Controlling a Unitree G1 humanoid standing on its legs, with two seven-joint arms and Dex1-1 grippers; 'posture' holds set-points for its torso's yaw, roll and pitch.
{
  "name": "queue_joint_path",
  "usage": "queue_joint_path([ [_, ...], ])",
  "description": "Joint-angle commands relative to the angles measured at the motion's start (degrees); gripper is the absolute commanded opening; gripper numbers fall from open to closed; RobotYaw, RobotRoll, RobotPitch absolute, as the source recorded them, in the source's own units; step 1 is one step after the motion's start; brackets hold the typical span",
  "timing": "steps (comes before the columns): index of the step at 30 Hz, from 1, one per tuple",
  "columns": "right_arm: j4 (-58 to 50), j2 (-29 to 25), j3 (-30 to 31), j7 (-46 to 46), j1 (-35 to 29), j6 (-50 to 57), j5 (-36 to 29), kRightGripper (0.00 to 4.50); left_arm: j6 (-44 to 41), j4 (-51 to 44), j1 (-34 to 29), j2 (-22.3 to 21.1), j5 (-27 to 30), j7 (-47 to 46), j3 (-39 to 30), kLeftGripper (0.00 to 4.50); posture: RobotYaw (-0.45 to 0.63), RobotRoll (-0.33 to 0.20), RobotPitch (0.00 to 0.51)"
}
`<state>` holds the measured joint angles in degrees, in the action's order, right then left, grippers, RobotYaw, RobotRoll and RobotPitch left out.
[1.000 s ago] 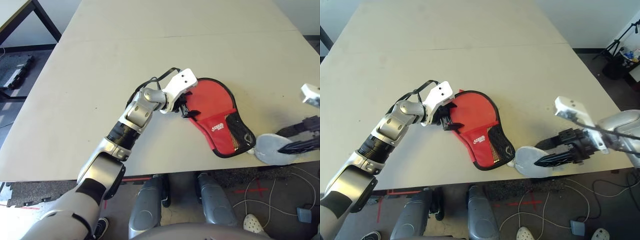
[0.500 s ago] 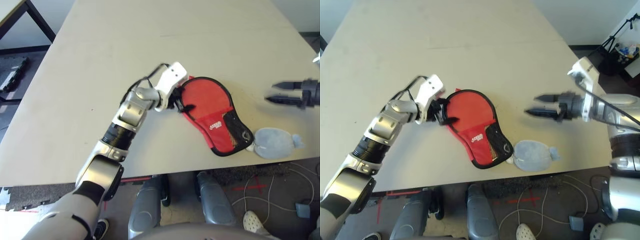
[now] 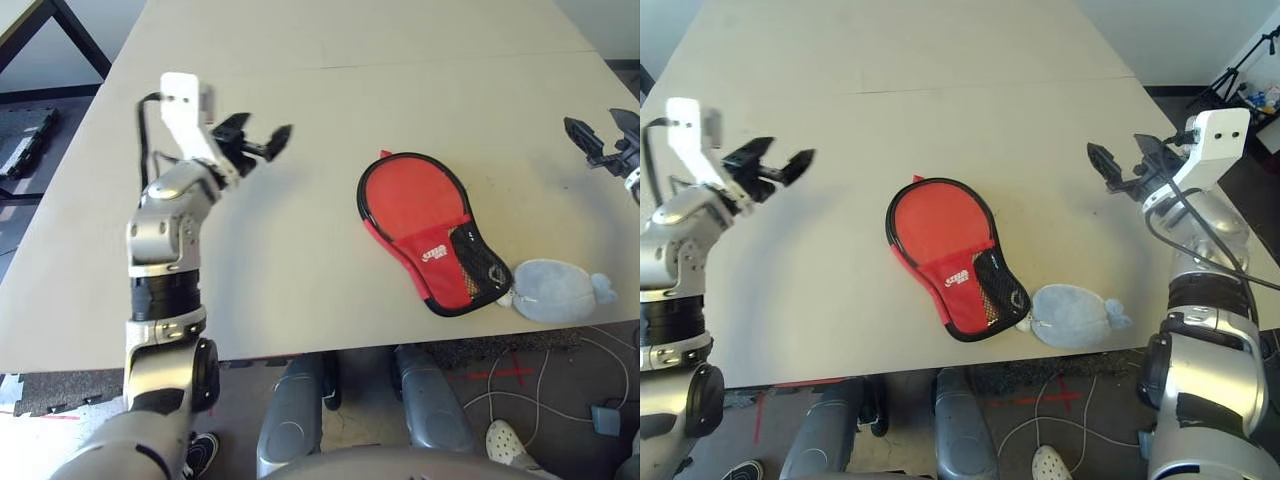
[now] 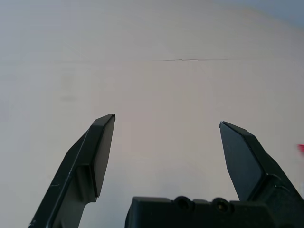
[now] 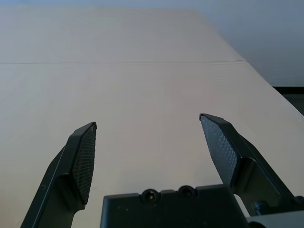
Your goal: Store the ping-pong paddle in its case and zip it.
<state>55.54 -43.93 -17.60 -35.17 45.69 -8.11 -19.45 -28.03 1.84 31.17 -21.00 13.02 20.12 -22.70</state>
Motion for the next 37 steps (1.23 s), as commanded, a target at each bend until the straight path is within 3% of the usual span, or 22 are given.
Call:
queue_joint_path([
  [1,3.7,1.2,-2.1,3.3,-1.3,-2.9,0.8,4.46,7.4,3.3,-3.9,0.5,-0.5,-5.0,-3.8,4.5,-0.06,0.0,0.225],
  [8,6.8,2.4,-2.7,6.3,-0.9,-5.1,1.3,4.46,18.5,12.8,-5.1,-0.8,-0.3,-9.9,-6.5,4.5,-0.07,0.0,0.22],
  [14,7.7,3.1,-2.9,7.3,-1.0,-5.9,1.2,4.46,22.4,16.3,-5.0,-1.7,-0.2,-10.8,-5.2,4.5,-0.09,0.0,0.222],
  [37,8.1,4.8,-2.7,7.9,-1.0,-5.2,2.1,4.46,23.0,17.7,-5.1,-1.4,0.3,-11.1,-2.0,4.5,-0.08,0.0,0.224],
])
